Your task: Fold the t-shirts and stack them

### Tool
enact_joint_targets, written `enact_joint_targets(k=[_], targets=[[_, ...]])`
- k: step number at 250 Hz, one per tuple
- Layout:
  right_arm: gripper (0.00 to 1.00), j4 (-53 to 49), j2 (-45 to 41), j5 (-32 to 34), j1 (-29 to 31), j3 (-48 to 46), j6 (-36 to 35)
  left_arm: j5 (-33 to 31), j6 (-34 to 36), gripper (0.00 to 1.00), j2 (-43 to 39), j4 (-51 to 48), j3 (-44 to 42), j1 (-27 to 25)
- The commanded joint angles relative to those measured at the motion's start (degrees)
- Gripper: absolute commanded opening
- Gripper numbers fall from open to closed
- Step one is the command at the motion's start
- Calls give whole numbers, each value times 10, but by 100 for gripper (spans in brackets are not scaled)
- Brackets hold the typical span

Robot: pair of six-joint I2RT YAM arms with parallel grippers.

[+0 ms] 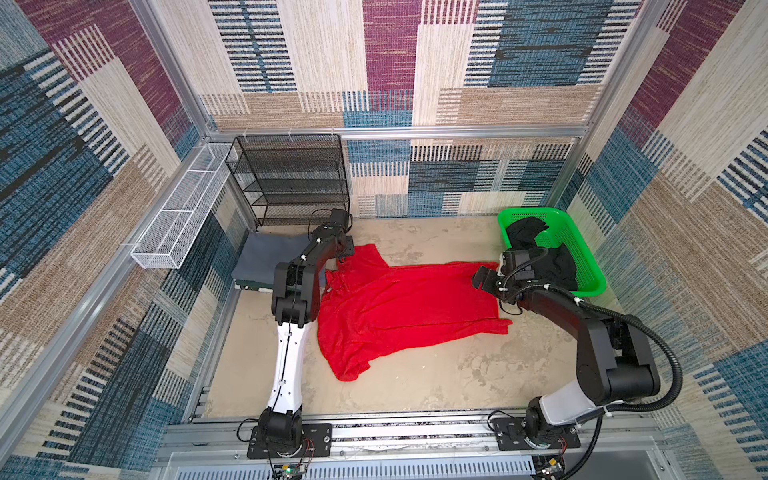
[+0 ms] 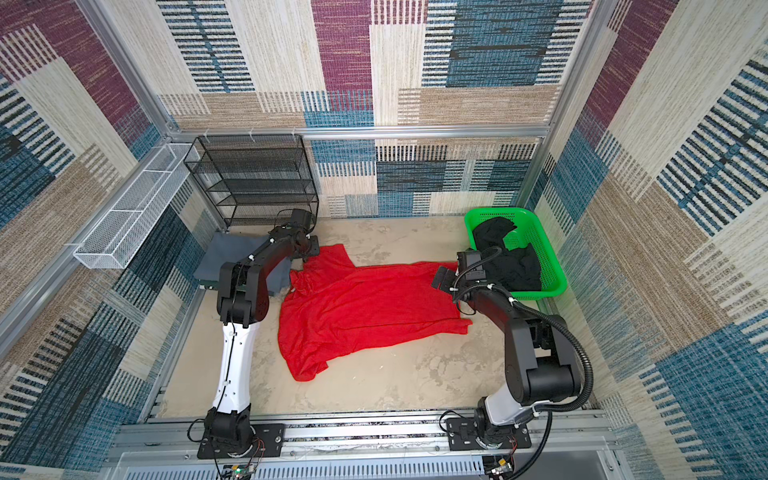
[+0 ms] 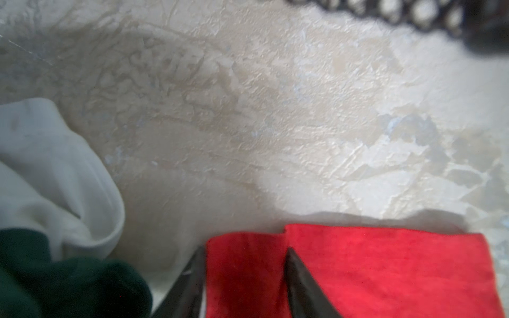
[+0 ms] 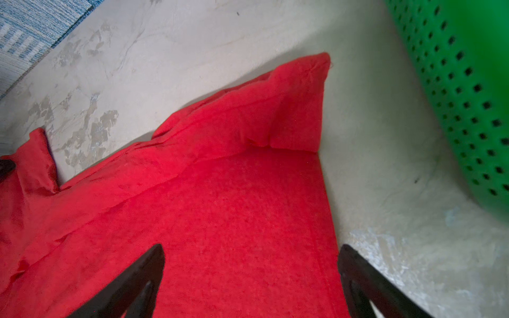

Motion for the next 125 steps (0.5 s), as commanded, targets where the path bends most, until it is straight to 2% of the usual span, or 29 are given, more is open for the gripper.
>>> enact_joint_targets(k=[1, 41, 90, 125], targets=[[99, 9, 2, -5, 0, 6, 1, 56, -8, 26, 13, -41, 2, -1], [99, 10, 3, -6, 0, 7, 1, 71, 3, 0, 27, -64, 35, -1], [99, 14, 5, -9, 0, 10, 0, 64, 20, 0, -13, -76, 35, -3], [99, 16, 6, -15, 0, 16, -1, 60, 27, 0, -93, -32, -46, -7]])
